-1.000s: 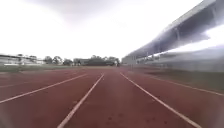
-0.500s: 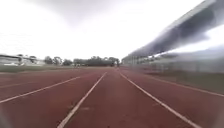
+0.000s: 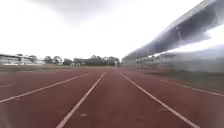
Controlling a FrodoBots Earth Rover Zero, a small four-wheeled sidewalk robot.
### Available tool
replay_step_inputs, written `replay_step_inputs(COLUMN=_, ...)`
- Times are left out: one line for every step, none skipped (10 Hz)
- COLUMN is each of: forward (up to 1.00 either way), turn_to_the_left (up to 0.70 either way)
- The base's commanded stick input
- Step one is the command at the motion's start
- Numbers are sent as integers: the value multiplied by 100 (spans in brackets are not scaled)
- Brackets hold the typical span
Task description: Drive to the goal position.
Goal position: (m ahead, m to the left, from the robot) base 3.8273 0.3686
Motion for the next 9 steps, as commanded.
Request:
replay_step_inputs(forward=45, turn_to_the_left=0)
replay_step_inputs(forward=45, turn_to_the_left=0)
replay_step_inputs(forward=45, turn_to_the_left=0)
replay_step_inputs(forward=45, turn_to_the_left=0)
replay_step_inputs(forward=45, turn_to_the_left=0)
replay_step_inputs(forward=45, turn_to_the_left=0)
replay_step_inputs(forward=45, turn_to_the_left=0)
replay_step_inputs(forward=45, turn_to_the_left=0)
replay_step_inputs(forward=45, turn_to_the_left=0)
